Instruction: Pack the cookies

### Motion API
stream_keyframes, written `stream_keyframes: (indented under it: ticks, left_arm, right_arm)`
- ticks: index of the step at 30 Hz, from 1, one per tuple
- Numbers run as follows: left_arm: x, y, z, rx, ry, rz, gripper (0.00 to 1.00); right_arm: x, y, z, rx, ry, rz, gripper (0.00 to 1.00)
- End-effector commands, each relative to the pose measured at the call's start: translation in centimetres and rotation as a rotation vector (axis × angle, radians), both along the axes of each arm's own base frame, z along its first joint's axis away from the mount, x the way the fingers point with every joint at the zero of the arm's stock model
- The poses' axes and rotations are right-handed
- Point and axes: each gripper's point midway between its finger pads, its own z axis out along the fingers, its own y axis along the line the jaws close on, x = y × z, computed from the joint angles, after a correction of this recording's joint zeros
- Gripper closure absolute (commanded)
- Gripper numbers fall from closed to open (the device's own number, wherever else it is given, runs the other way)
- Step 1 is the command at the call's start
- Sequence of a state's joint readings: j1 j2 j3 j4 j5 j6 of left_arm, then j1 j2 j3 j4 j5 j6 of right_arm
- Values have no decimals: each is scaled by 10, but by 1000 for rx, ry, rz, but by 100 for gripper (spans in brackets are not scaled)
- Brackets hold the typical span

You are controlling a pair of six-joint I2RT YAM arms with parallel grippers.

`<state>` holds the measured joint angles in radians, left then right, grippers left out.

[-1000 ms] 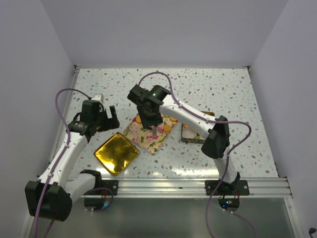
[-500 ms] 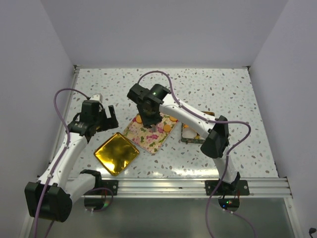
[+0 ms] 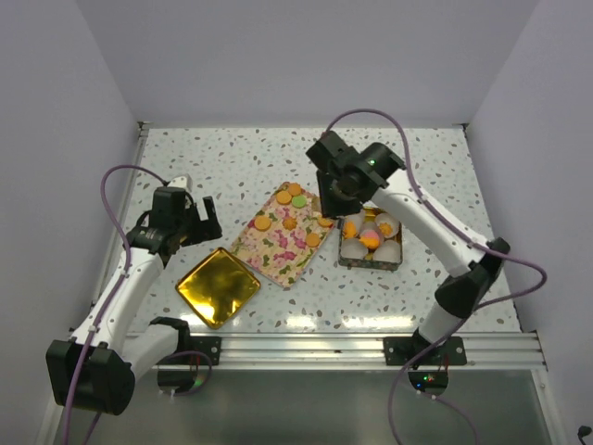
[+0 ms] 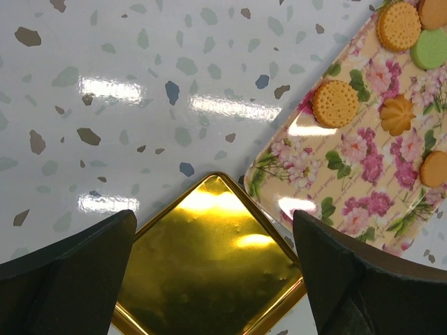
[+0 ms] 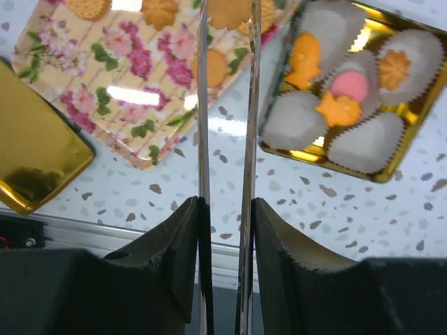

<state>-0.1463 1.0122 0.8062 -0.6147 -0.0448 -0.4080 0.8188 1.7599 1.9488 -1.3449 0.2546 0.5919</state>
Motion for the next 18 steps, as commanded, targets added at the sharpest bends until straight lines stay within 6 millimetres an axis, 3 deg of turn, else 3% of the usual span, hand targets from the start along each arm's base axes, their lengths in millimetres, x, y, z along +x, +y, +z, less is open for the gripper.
stream_keyframes:
  ticks: [1,7,11,15,18]
  left_arm:
    - [9,-8,10,-21,-46,-37,0]
    - [10,-9,7,-23,-41,-44,0]
    - [10,-13,4,-35,-30,-63,0]
    - [10,-15,2,-42,-26,-76,0]
    - [10,-17,0,-46,-18,-81,0]
  right_arm:
    - [-34,-71,16,-103,22,-89,77]
    - [-62,-138,20,-168,1,-221,77]
    - [-78,-168,5,-202,36,-298,77]
    - [-94,-179,-5,-180,62,-346,78]
    - [-98,-165,-11,-91,78,-329,81]
